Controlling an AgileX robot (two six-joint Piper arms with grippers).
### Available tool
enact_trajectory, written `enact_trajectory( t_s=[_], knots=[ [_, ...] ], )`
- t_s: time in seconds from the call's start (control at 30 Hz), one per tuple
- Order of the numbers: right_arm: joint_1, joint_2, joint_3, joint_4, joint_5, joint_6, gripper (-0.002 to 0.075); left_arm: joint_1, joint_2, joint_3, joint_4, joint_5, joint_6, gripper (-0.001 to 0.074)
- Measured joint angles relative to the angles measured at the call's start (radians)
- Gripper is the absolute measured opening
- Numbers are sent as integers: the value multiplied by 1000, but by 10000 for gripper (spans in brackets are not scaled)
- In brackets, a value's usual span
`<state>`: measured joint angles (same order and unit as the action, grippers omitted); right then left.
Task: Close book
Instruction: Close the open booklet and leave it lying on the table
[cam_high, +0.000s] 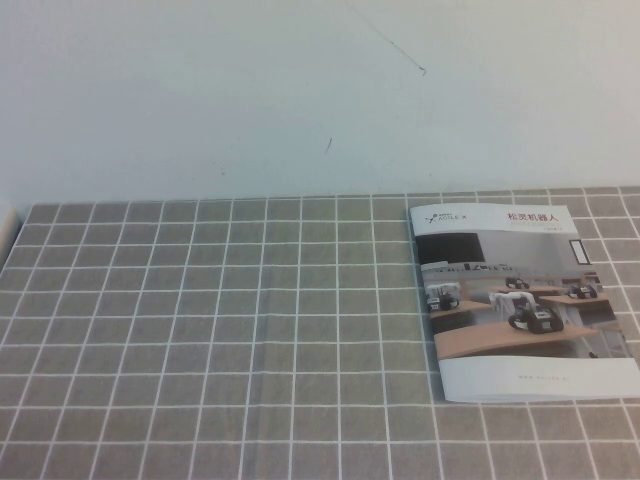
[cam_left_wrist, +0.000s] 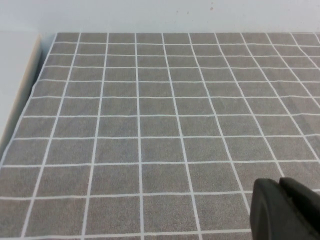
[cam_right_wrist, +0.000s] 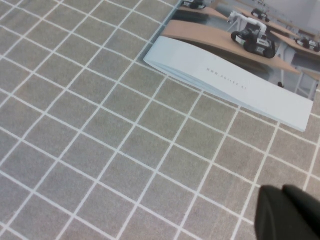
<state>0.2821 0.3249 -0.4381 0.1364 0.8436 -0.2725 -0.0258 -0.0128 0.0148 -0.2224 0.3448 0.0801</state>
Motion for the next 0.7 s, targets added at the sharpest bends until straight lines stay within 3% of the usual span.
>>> enact_trajectory(
  t_s=[0.7],
  knots=[
    [0,0,0,0,0,0,-3,-42,0,0,31,0,-97,-2]
  ],
)
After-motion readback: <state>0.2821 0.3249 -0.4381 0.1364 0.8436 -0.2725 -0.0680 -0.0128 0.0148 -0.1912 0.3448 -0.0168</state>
